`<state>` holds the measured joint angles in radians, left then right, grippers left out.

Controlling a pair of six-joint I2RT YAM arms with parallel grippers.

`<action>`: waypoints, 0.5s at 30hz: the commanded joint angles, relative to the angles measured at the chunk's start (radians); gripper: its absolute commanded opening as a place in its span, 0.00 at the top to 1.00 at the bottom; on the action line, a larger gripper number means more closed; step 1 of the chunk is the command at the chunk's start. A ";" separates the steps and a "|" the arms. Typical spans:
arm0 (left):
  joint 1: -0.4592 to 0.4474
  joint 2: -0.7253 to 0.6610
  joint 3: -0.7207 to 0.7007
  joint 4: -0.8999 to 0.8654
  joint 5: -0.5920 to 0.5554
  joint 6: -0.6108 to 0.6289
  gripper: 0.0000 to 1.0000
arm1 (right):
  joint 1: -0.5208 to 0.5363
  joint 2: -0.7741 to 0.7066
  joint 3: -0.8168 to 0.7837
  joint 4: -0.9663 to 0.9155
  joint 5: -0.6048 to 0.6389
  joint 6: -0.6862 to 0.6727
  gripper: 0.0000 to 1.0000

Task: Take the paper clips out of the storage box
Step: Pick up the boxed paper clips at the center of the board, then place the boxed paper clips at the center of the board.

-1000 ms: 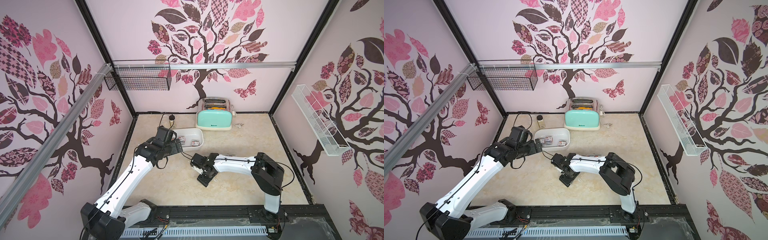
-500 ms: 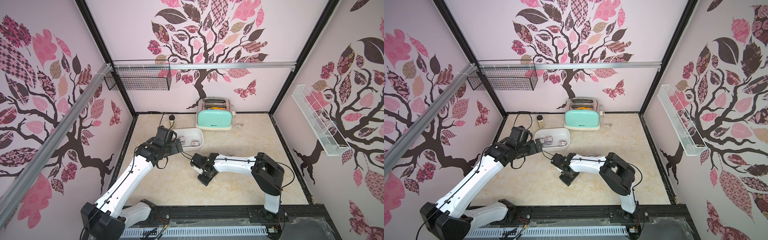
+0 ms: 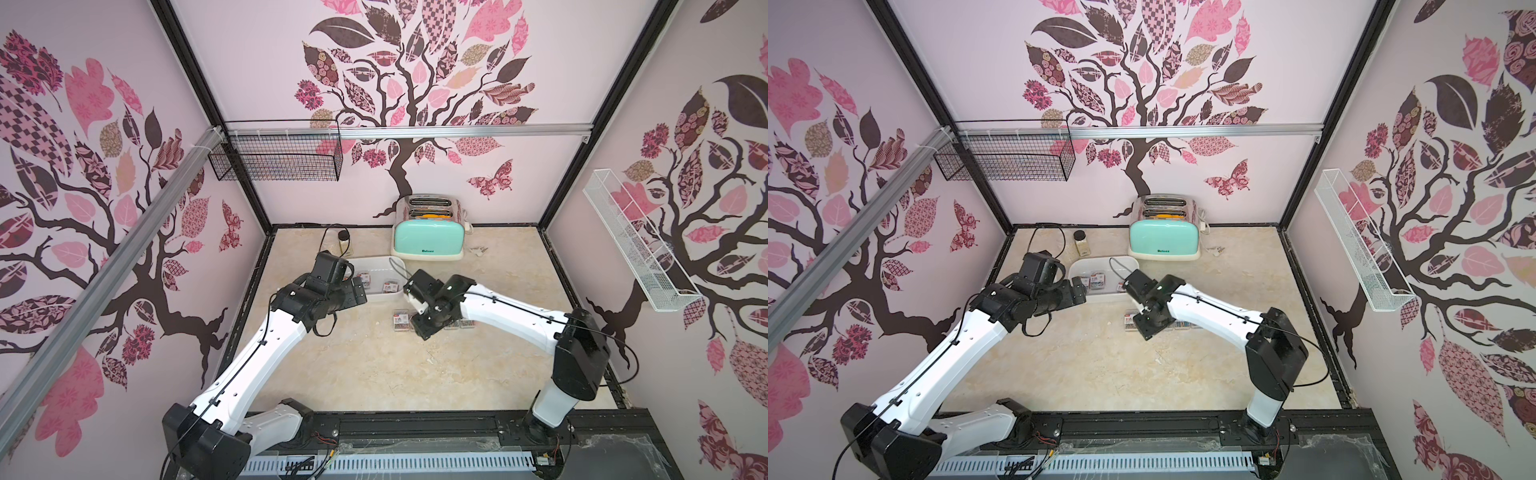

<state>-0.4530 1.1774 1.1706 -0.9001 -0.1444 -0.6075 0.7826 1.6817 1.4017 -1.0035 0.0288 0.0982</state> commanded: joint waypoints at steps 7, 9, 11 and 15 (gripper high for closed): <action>0.002 0.048 0.015 0.060 0.069 0.017 0.02 | -0.277 0.024 0.039 -0.086 0.064 -0.051 0.70; 0.002 0.059 0.011 0.070 0.077 0.017 0.02 | -0.337 0.031 0.036 -0.075 0.071 -0.059 0.70; 0.000 0.072 0.011 0.073 0.089 0.023 0.02 | -0.375 0.040 0.034 -0.071 0.095 -0.072 0.70; -0.010 0.097 0.012 0.091 0.104 0.024 0.02 | -0.444 0.062 0.008 -0.059 0.119 -0.075 0.70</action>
<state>-0.4549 1.2579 1.1717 -0.8425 -0.0624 -0.5980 0.3660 1.7123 1.4105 -1.0660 0.1116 0.0395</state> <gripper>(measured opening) 0.980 0.528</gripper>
